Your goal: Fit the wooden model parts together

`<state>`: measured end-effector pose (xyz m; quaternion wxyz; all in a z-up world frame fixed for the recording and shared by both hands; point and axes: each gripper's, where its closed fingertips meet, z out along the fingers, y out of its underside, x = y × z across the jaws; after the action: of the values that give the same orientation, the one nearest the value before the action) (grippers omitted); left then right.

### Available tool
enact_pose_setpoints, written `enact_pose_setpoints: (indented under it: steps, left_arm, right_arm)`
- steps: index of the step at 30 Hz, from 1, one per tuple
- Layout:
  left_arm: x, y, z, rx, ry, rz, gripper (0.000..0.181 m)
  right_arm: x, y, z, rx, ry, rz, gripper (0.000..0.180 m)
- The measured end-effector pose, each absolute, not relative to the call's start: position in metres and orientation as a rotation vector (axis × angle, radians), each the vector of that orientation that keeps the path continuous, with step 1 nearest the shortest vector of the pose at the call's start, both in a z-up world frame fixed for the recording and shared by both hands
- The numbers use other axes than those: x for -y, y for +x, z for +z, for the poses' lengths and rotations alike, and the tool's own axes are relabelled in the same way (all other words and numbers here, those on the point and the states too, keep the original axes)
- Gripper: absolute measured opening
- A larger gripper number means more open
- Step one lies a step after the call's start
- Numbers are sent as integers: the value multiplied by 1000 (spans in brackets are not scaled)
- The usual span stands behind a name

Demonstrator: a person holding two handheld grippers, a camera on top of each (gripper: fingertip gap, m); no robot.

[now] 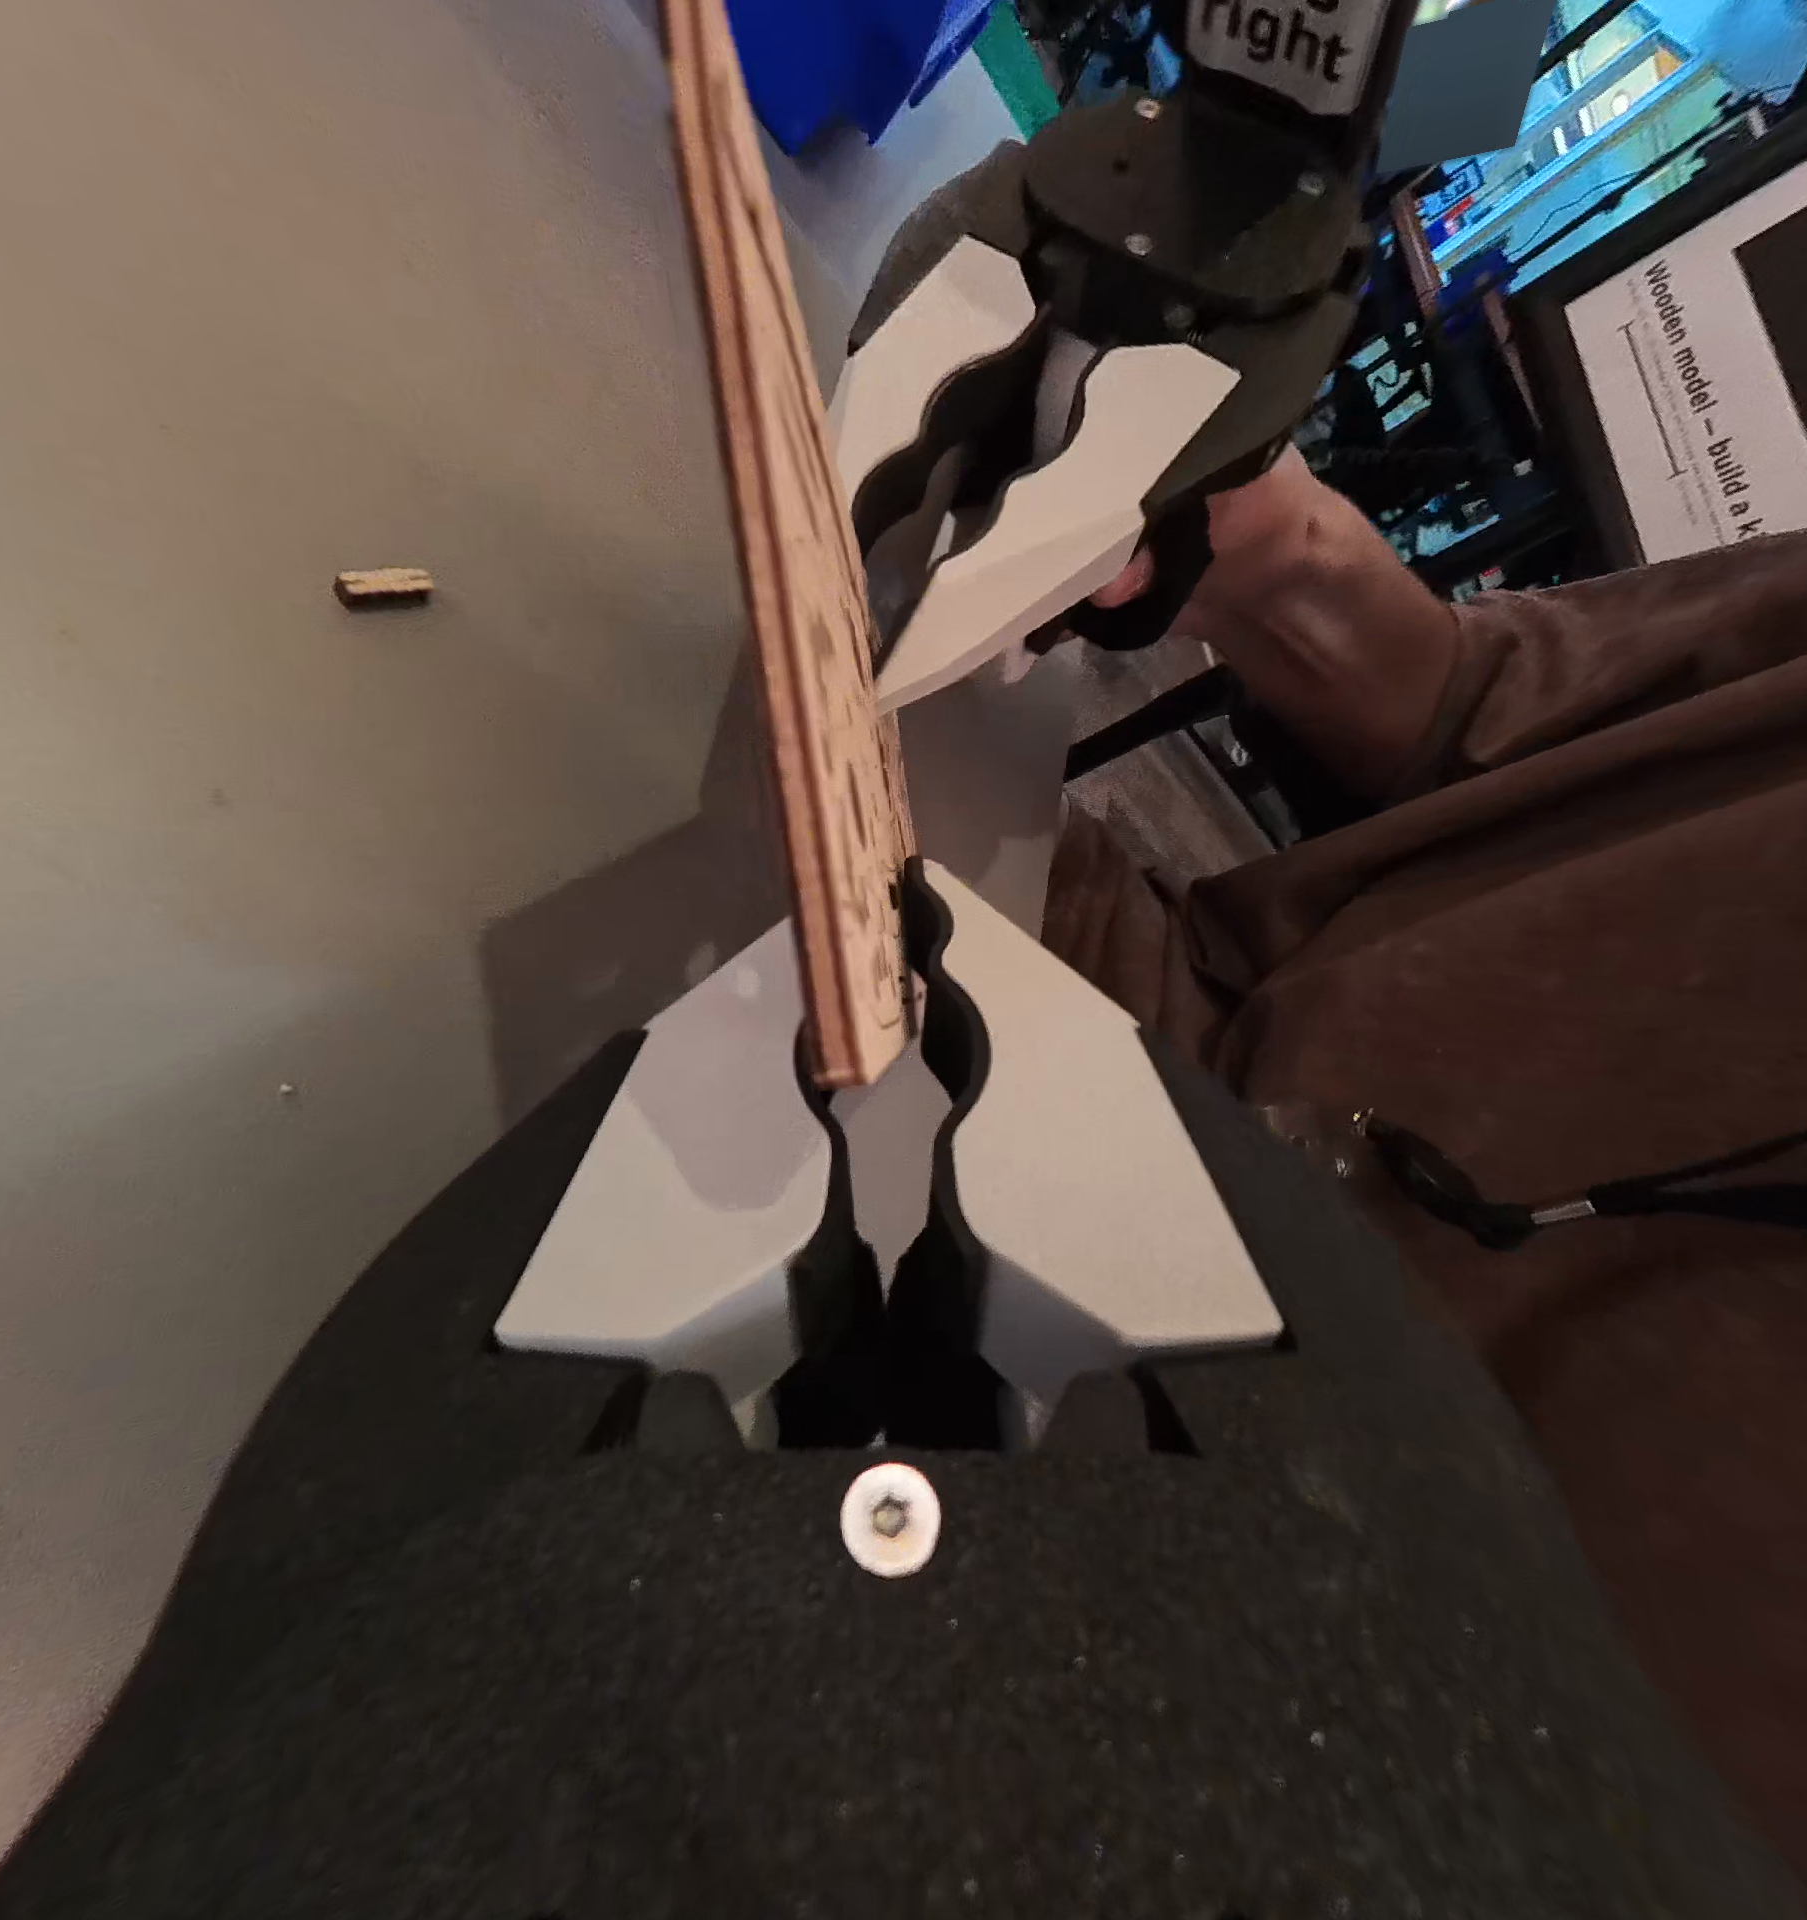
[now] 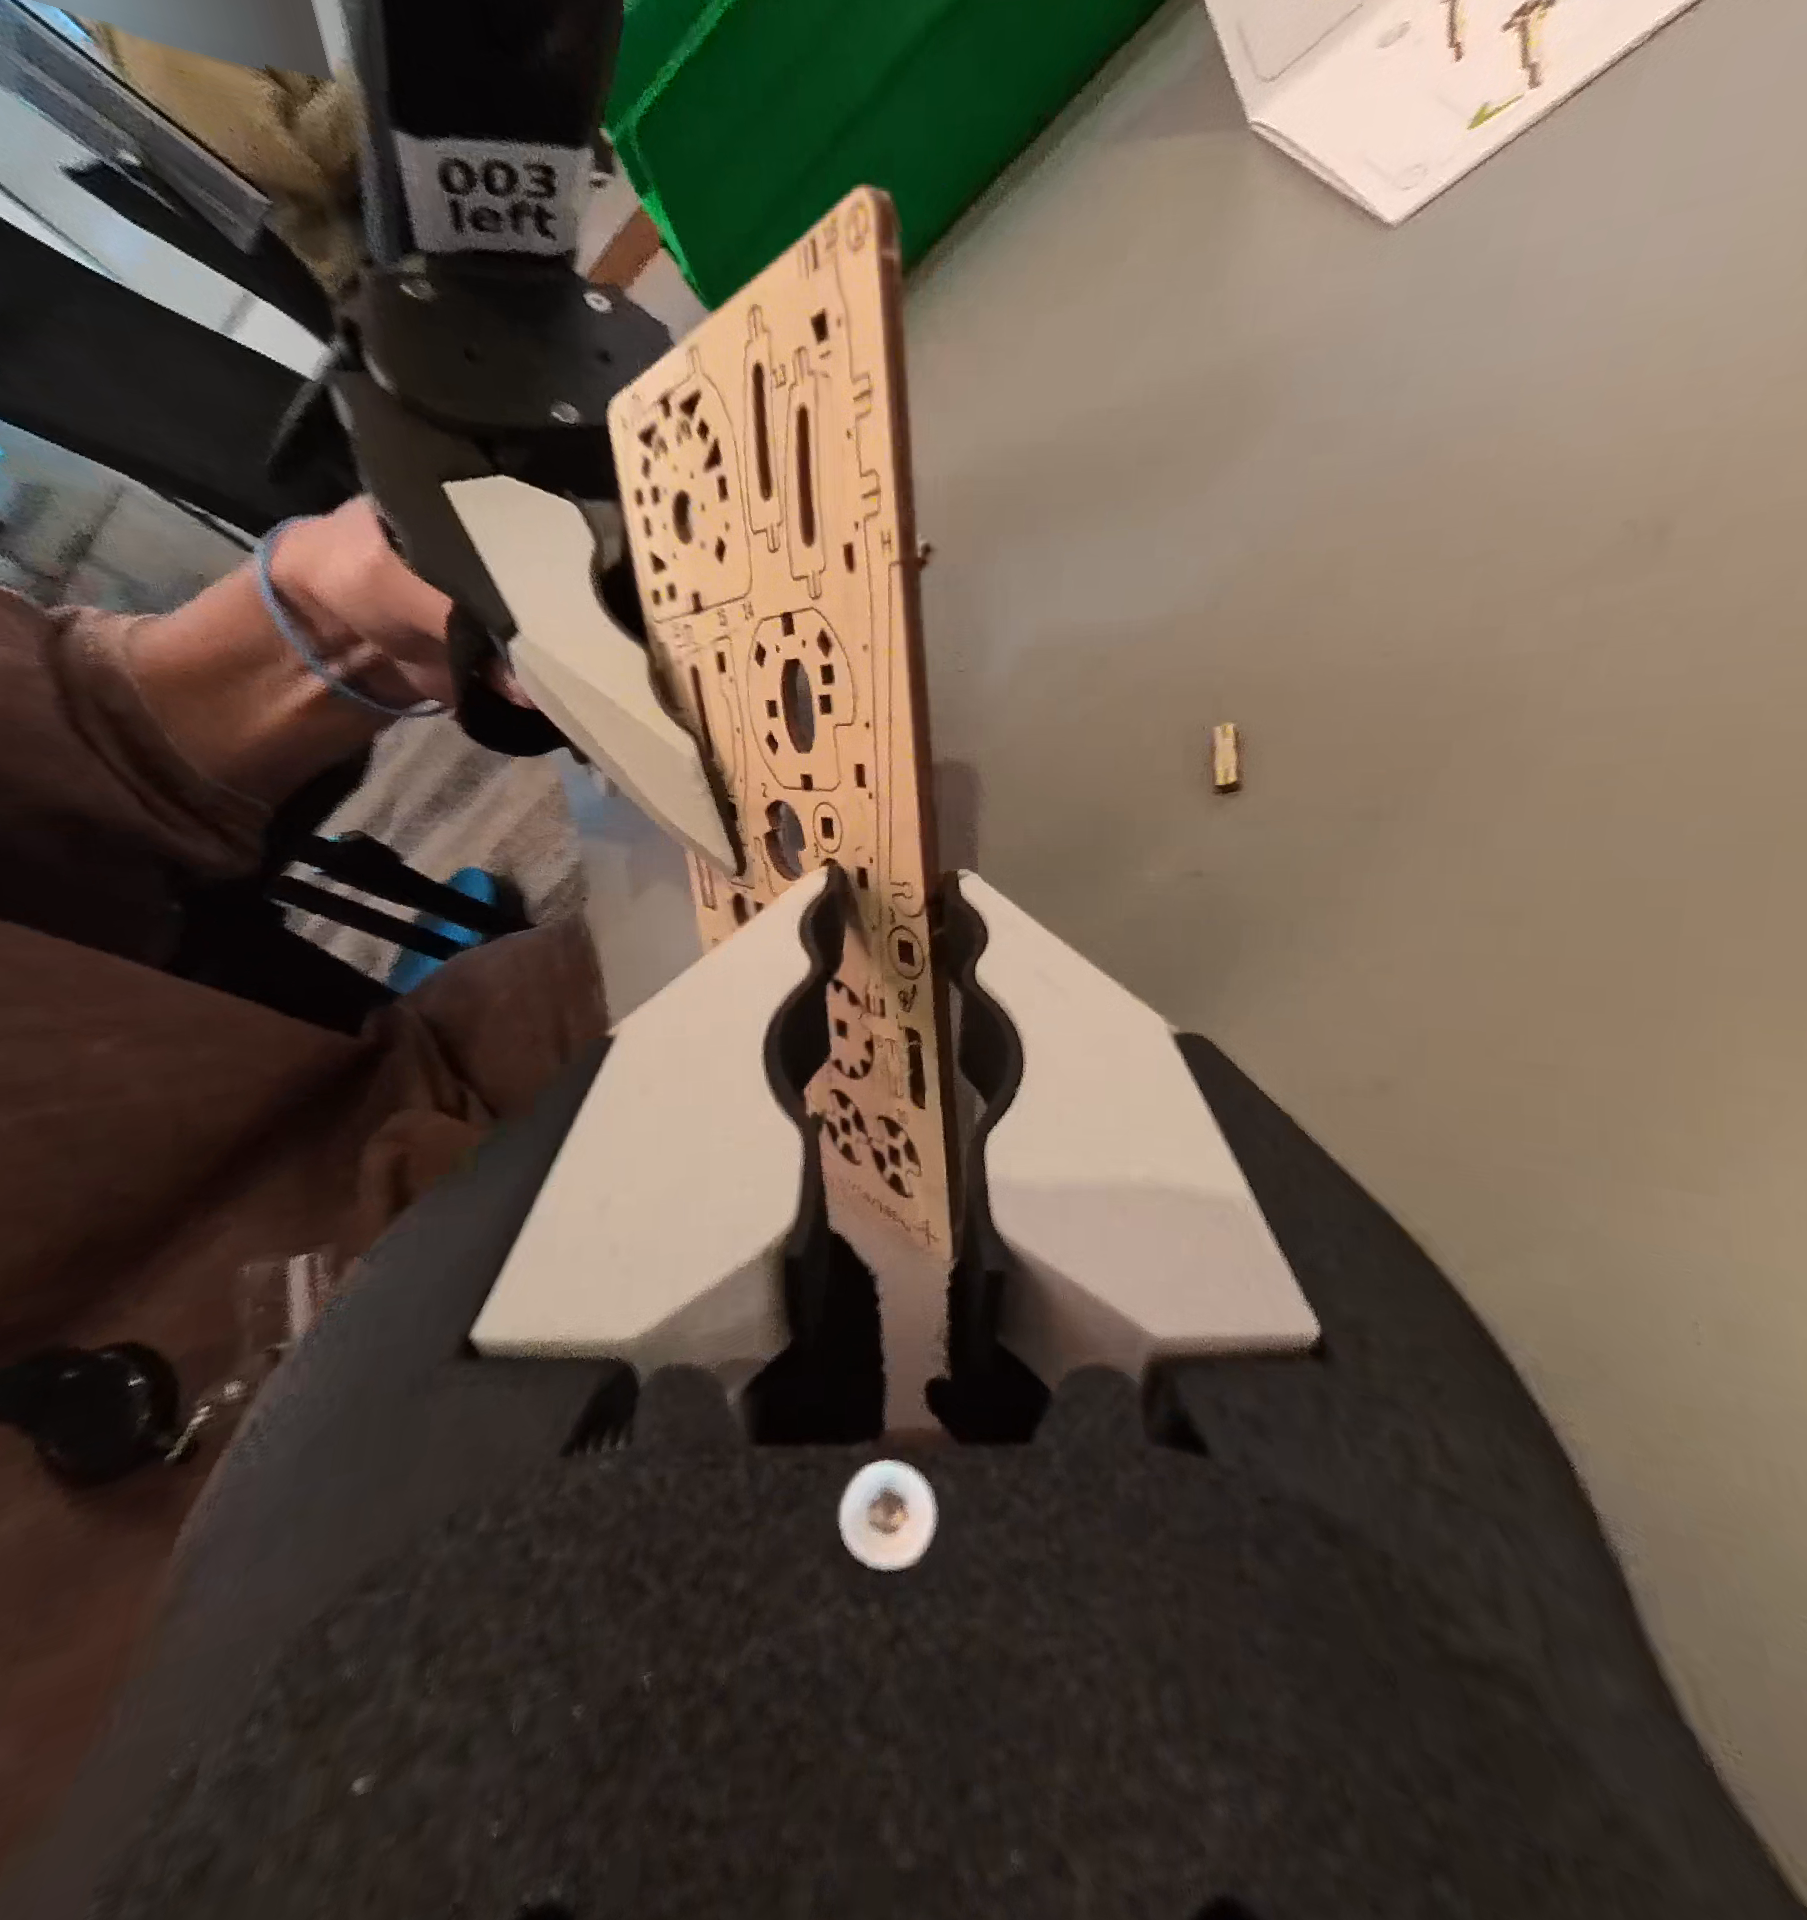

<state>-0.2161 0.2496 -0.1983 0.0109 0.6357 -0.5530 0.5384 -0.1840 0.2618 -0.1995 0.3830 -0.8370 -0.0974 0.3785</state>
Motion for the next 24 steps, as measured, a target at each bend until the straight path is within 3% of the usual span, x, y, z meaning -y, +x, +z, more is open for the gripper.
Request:
enact_pose_setpoints:
  steps: [9, 13, 24]
  left_arm:
    - [-253, -220, -199, 1691, 1950, 1687, 2]
    - [-251, -217, -200, 1704, 1948, 1675, 2]
    - [-250, -217, -201, 1725, 1943, 1690, 2]
  right_arm:
    - [-263, -183, -193, 253, -2092, 1038, 30]
    - [-271, -187, -193, 235, -2093, 1036, 19]
    - [-270, -185, -198, 347, -2115, 884, 16]
